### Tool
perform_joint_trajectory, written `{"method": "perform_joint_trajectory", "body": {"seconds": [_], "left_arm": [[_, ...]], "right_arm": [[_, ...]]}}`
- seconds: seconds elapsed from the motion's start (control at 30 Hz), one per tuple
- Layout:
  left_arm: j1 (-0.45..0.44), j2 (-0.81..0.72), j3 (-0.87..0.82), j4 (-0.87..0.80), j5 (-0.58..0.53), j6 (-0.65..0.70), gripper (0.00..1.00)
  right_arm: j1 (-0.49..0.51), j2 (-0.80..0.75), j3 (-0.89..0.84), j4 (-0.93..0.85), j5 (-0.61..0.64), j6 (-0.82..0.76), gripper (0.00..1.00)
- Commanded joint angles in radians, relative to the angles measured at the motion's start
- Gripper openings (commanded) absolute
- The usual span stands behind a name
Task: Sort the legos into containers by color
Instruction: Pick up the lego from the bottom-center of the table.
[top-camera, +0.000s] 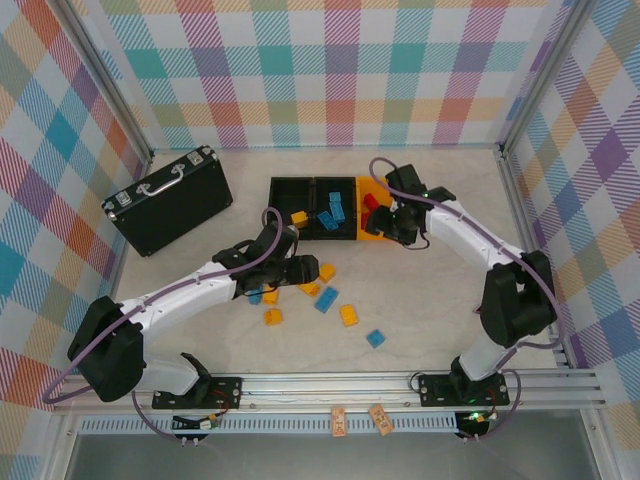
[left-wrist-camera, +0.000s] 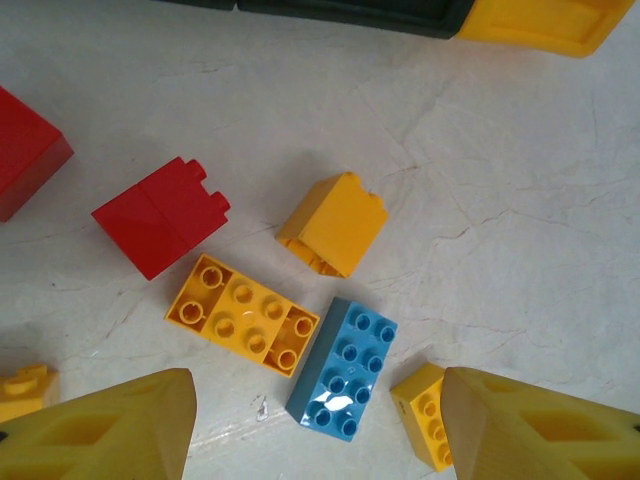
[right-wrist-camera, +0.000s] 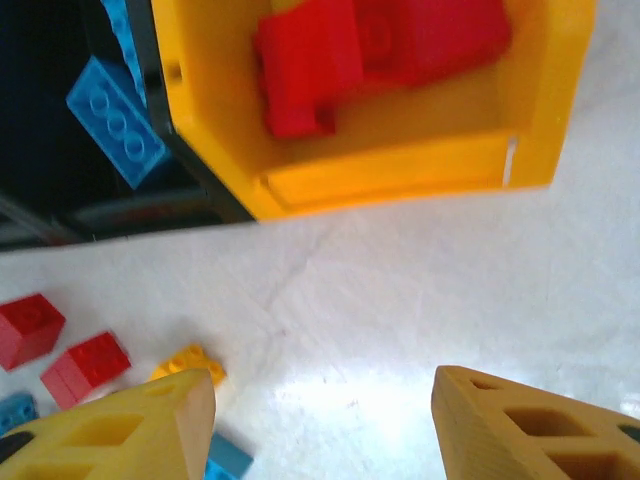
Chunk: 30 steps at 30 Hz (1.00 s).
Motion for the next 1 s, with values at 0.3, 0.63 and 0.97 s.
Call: {"method": "perform_joint_trajectory", "body": {"seconds": [0.3, 0.63, 0.97], "left_arm": [[-0.003, -0.104, -0.113, -0.117, 0.139, 0.034, 0.66], [-0.002, -0.154, -0.210, -0.132, 0.153, 0.018, 0.66], [-0.003, -0.167, -0.242, -0.116, 0.157, 0.005, 0.66]], "right_arm": [[0.227, -0.262, -0.368, -0.028, -0.031, 0.016, 0.61], [0.427, -0.353, -0.528, -0.061, 0.005, 0.089, 0.66], [0.535, -0.235, -0.526, -0.049, 0.062, 0.115, 0.65]]}}
